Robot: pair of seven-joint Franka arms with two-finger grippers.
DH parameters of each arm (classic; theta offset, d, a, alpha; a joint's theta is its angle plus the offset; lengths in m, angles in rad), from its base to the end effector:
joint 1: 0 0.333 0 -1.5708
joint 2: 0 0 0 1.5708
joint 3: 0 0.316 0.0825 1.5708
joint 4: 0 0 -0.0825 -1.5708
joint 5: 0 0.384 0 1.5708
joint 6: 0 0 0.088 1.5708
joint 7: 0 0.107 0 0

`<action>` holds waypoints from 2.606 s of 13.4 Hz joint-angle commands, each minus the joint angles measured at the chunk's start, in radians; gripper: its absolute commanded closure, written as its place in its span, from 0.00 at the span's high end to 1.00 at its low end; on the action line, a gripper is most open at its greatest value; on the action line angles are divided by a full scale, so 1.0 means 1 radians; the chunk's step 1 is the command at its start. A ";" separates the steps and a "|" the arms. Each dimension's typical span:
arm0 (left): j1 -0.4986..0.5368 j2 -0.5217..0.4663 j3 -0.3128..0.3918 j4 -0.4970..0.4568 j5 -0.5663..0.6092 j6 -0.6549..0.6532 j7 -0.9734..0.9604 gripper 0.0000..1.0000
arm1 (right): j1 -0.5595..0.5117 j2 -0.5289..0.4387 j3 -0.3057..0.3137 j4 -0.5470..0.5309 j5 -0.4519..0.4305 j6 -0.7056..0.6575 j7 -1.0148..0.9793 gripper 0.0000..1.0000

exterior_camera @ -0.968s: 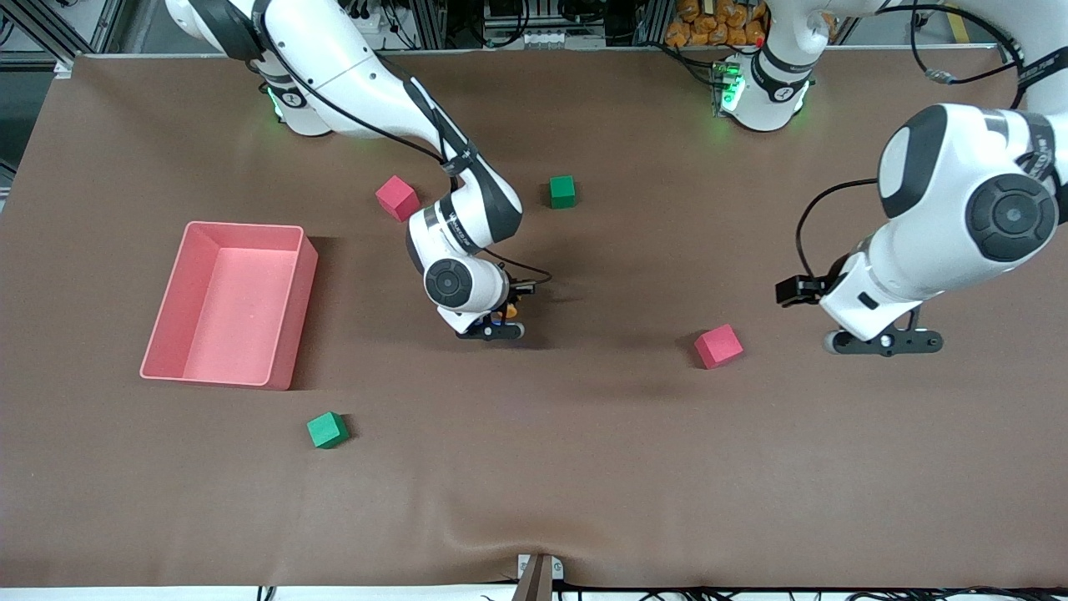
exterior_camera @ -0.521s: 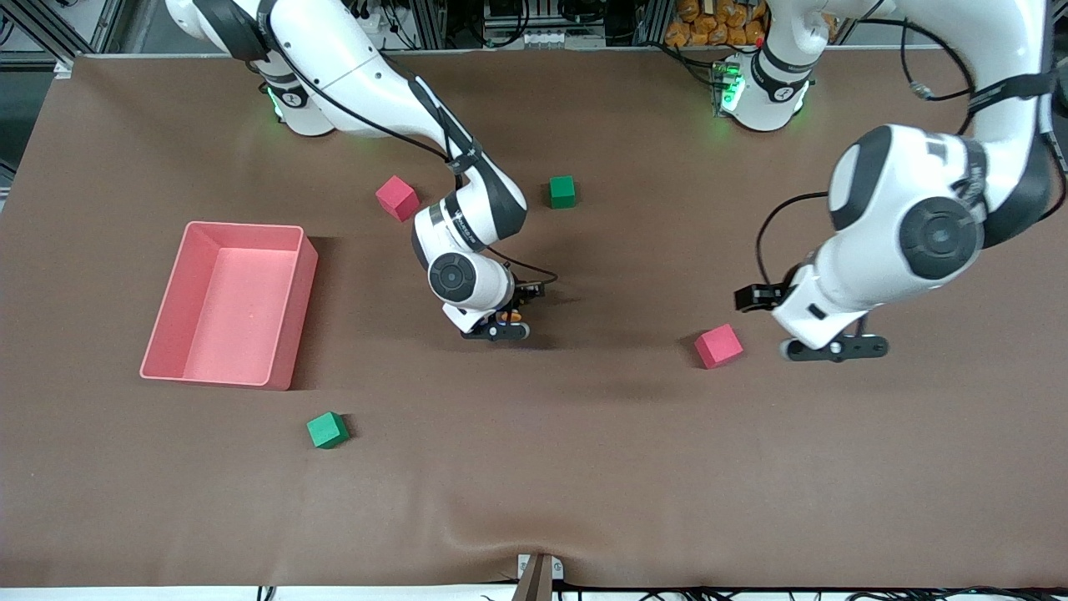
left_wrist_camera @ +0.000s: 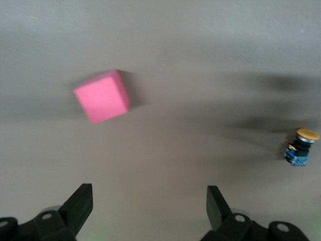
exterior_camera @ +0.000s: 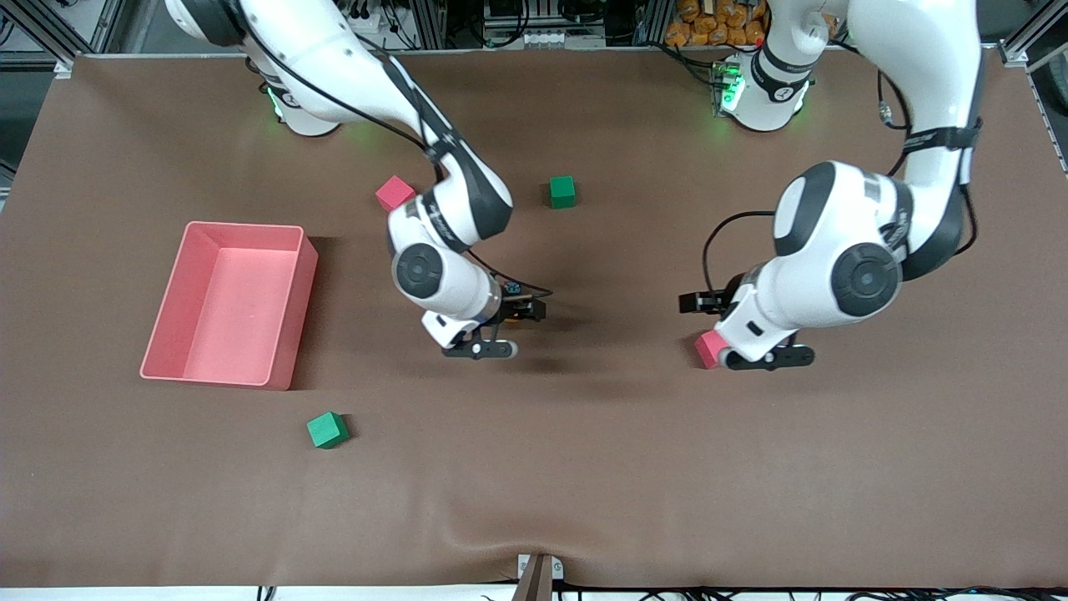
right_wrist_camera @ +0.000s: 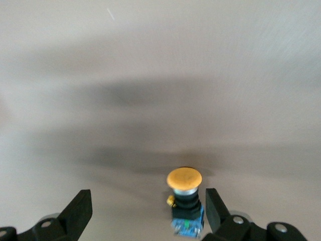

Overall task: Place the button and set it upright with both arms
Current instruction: 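Carry the button to mid-table while the left gripper reaches toward it, then grasp the button with the left gripper while the right gripper withdraws, then lower the held button upright onto the table with the left gripper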

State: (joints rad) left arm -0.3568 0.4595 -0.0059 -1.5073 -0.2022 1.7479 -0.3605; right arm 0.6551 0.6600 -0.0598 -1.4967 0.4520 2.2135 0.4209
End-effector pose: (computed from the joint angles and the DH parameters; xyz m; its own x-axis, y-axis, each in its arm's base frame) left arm 0.6142 -0.2518 0.3858 0.9613 0.0400 -0.2726 0.0691 -0.9928 0.0980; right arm 0.5840 0.4218 0.2895 0.9913 -0.0550 -0.1197 -0.0898 -0.9468 -0.3090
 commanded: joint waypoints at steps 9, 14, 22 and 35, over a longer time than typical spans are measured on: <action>-0.309 0.300 0.004 0.274 -0.013 0.083 -0.276 0.77 | -0.455 -0.531 0.250 -0.027 -0.368 -0.463 -0.068 1.00; -0.412 0.439 -0.002 0.331 -0.014 0.220 -0.343 0.91 | -0.574 -0.579 0.250 0.006 -0.366 -0.540 -0.192 1.00; -0.421 0.492 -0.026 0.348 -0.037 0.328 -0.342 0.83 | -0.693 -0.634 0.163 0.003 -0.374 -0.609 -0.496 1.00; -0.447 0.513 -0.036 0.343 -0.037 0.325 -0.341 0.68 | -0.701 -0.625 0.035 -0.023 -0.486 -0.618 -0.695 1.00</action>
State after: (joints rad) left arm -0.7936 0.9503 -0.0476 -1.1913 -0.2232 2.0699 -0.6952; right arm -0.0404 0.0416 -0.0333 -1.5047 -0.0116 1.6005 -0.2681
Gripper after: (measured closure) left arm 0.304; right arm 0.000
